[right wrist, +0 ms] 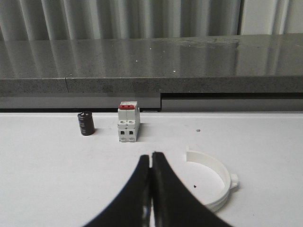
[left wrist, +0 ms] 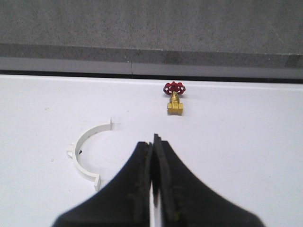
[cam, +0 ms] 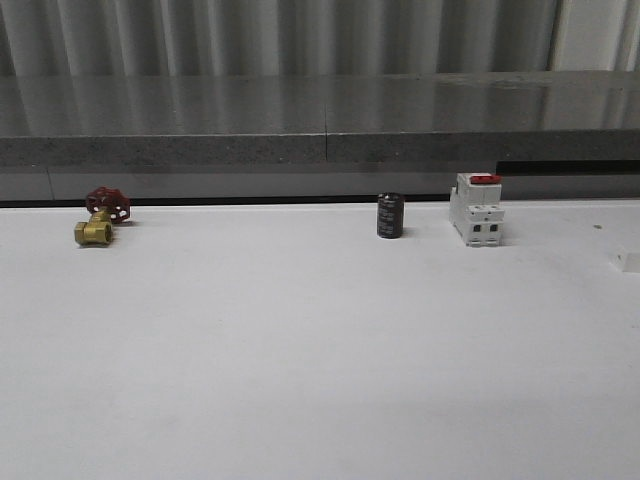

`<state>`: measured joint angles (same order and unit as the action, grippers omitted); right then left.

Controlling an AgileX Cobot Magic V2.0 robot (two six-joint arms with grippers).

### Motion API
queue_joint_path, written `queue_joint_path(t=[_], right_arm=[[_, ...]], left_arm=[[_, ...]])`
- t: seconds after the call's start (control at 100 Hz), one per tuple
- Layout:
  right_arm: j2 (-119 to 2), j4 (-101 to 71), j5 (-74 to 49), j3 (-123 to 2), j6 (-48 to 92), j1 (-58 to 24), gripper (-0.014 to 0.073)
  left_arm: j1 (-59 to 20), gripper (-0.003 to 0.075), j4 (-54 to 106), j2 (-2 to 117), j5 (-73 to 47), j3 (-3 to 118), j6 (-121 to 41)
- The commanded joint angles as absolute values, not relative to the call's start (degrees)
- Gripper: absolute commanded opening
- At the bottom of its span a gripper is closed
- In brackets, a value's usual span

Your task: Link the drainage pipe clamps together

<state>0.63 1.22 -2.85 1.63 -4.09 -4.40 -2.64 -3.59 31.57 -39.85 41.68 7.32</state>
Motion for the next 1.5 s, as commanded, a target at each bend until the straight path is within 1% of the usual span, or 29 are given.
queue_joint_path(t=[0.0,0.21,0.28,0.35,0.37,0.4,0.42,0.47,0.49,0.5,0.52,0.54,0.57,0.61,0.72,0.84,1.01,1.32,1.49], right_arm=[[1.7,1.2,2.0,0.5,-3.9,-4.2,-0.0067],[1.7,1.2,2.0,0.5,-3.9,-4.2,-0.0067],[1.7,1.2,2.0,0.5,-3.9,-4.2,-0.0067],[1.7,1.2,2.0,0.5,-3.9,-4.2,-0.0067],[1.7,1.2,2.0,0.5,-3.9,-4.2,-0.0067],[1.7,1.2,2.0,0.5,-3.9,-4.2,-0.0067],[1.7,1.2,2.0,0.5,-3.9,-4.2,-0.0067],[1.7,1.2,2.0,0.5,-3.9,-4.2,-0.0067],[1.7,1.2,2.0,0.5,-3.9,-4.2,-0.0067],[1.7,1.2,2.0,0.5,-3.9,-4.2,-0.0067],[1.7,1.2,2.0,0.5,-3.9,-4.2,-0.0067],[1.7,1.2,2.0,0.5,-3.9,-4.2,-0.0067],[1.7,1.2,2.0,0.5,-3.9,-4.2,-0.0067],[1.7,1.2,2.0,0.5,-3.9,-4.2,-0.0067],[1.7,1.2,2.0,0.5,-3.9,-4.2,-0.0067],[1.7,1.2,2.0,0.5,-3.9,-4.2,-0.0067],[1.7,1.2,2.0,0.5,-3.9,-4.2,-0.0067],[1.7,1.2,2.0,0.5,-3.9,-4.2,-0.0067],[1.7,1.2,2.0,0.5,-3.9,-4.2,-0.0067]], left_arm=[[-2.5,-0.002,-3.6,35.0,-37.6,44.0,7.6],[-2.5,-0.0018,-3.9,38.8,-39.5,43.9,7.6],[-2.5,0.0014,-3.9,38.8,-39.7,43.9,7.6],[-2.5,0.0112,-3.9,38.8,-40.1,43.8,7.3],[-2.5,0.0155,-3.9,38.8,-40.4,43.8,6.6],[-2.5,0.0239,-3.9,38.8,-40.7,43.8,5.9],[-2.5,0.0277,-3.9,38.8,-40.9,43.8,5.9],[-2.5,0.0435,-3.9,38.8,-41.2,43.8,5.9],[-2.5,0.0473,-3.9,38.8,-41.3,43.8,5.9],[-2.5,0.0509,-3.9,38.8,-41.3,43.8,5.9],[-2.5,0.0555,-3.9,38.8,-41.3,43.8,5.9],[-2.5,0.0594,-3.9,38.8,-41.3,43.8,5.9],[-2.5,0.0631,-3.9,38.8,-41.6,43.8,5.9],[-2.5,0.0659,-3.8,38.8,-41.8,43.8,5.9],[-2.4,0.0657,-3.3,39.3,-39.9,43.9,6.2],[-2.0,0.0657,-3.3,44.3,-41.8,46.5,7.8],[1.5,0.0657,-3.3,57.4,-42.8,53.8,7.8],[13.2,0.0657,-1.1,81.3,-41.5,65.6,1.4],[16.7,0.0657,0.0,92.1,-40.1,71.3,-1.5]])
